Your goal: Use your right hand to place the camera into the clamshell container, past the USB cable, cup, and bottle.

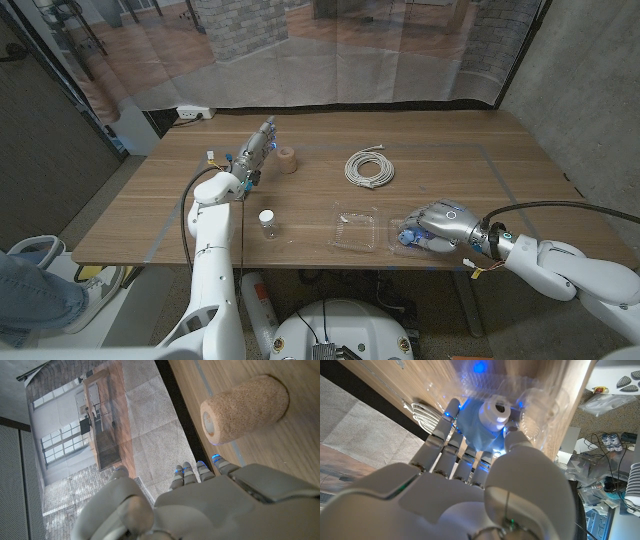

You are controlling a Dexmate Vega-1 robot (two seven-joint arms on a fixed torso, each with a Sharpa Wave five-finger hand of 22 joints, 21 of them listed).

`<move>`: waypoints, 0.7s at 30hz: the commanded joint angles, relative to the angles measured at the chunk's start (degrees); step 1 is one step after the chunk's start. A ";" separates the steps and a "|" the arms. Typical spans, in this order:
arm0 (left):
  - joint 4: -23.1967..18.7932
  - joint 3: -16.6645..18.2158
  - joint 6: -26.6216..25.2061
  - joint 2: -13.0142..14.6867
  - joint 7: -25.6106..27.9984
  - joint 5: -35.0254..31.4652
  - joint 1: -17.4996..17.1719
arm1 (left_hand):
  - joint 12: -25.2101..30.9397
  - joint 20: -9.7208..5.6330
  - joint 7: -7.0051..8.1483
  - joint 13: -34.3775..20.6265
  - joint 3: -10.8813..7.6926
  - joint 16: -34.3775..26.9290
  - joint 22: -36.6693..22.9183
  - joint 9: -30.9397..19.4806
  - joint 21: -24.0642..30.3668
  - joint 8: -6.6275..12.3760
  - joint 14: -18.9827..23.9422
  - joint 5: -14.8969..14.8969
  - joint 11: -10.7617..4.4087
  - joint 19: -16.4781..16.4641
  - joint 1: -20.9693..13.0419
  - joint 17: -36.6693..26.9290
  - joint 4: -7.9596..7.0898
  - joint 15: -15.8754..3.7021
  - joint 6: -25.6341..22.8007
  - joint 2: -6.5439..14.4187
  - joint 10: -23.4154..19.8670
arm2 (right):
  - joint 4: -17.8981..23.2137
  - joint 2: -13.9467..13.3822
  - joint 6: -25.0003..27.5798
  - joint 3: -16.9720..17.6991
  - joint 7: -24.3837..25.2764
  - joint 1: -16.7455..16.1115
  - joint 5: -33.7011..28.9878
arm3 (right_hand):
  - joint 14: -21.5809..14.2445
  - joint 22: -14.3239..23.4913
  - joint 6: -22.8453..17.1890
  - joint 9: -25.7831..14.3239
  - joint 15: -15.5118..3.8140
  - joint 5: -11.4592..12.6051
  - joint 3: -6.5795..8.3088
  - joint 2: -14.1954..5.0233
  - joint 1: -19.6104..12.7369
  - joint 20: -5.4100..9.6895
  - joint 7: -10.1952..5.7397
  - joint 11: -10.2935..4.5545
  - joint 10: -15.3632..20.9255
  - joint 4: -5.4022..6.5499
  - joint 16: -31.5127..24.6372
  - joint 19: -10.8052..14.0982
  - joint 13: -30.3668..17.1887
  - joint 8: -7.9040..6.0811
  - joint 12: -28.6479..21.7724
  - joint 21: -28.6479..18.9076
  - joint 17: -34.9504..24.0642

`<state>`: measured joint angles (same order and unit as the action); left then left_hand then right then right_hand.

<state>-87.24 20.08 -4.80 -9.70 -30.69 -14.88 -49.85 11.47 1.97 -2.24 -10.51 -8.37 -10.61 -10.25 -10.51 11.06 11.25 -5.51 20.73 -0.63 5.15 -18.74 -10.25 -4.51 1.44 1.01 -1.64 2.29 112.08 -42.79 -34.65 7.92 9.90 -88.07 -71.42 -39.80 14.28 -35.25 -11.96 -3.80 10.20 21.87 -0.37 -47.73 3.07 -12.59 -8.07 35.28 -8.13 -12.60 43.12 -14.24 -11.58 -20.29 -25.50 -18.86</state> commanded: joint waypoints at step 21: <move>1.80 -0.06 0.57 0.30 -0.33 0.16 0.76 | 0.10 0.18 -0.14 -0.28 0.36 -0.16 -0.14 -0.31 0.43 0.26 -0.22 -0.39 0.06 0.24 -0.72 -0.29 0.13 0.15 -0.66 0.16 0.24 | 3.21 -0.11 0.39 2.54 -2.74 -0.91 -0.38 | 1.12 -0.18 4.00 0.30 -2.53 1.12 -1.80 3.06 2.38 -1.82 -0.05 2.98 -1.92 0.60 0.71 -1.94 1.77 0.85 2.15 -0.34 1.46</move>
<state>-85.99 20.10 -4.42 -9.62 -30.87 -14.71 -49.52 11.47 1.97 -2.24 -10.51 -8.12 -10.61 -10.25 -10.51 11.06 11.25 -5.50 20.73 -0.63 5.15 -18.96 -10.25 -4.26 1.44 0.60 -1.41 2.30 114.38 -43.18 -34.21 9.65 7.84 -88.87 -71.79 -38.09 14.10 -31.09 -11.72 -3.49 11.04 20.38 2.11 -45.26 1.23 -12.69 -5.58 33.06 -7.43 -11.76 41.28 -12.50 -10.37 -18.39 -25.50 -17.33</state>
